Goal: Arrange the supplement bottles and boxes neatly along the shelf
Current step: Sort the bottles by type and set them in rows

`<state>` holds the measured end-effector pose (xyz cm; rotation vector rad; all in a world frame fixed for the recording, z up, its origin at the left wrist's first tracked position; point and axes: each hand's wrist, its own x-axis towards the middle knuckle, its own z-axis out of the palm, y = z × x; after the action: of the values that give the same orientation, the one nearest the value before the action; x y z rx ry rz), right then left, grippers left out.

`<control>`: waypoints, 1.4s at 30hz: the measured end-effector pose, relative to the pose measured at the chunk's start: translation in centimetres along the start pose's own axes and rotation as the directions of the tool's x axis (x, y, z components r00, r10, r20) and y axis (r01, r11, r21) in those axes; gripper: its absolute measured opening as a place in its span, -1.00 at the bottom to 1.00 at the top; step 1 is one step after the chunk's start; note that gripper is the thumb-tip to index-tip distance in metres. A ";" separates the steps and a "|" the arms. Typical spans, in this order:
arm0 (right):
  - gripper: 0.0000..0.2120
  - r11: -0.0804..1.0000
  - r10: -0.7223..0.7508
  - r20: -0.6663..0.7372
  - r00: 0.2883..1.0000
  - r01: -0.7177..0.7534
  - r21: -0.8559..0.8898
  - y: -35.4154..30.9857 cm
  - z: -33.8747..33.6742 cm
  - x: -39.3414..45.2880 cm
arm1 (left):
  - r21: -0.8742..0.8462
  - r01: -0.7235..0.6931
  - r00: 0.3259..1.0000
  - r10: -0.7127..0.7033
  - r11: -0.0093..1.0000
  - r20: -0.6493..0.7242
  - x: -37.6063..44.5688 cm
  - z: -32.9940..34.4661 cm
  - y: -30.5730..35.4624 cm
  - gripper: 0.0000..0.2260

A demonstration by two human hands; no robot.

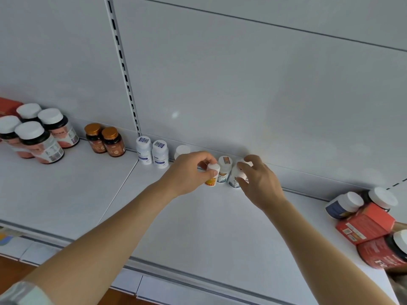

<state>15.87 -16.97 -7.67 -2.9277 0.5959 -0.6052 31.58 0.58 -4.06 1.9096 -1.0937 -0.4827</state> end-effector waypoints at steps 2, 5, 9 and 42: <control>-0.67 1.000 -0.001 -0.030 1.000 0.002 0.013 -0.1 0.1 -0.1 | 0.005 0.002 1.000 -0.002 1.000 -0.006 0.0 -0.1 -0.1 -0.85; -0.66 1.000 -0.006 -0.072 0.997 0.007 0.021 -0.1 0.1 -0.1 | 0.008 -0.007 1.000 0.007 1.000 -0.022 0.0 -0.2 -0.1 -0.85; -0.65 1.000 -0.017 -0.082 0.997 0.018 0.016 0.1 0.6 -0.1 | 0.017 -0.027 0.998 0.028 1.000 -0.056 -0.1 -0.2 -0.1 -0.87; -0.42 0.920 -0.389 0.098 0.916 0.381 0.089 -31.5 -1.1 6.2 | 0.163 0.026 0.852 0.064 0.986 -0.519 -17.1 -22.3 -7.7 -0.82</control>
<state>31.86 9.52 0.87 -3.0039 -0.0217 -0.4722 41.22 27.63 0.53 2.0026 -0.8014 0.1533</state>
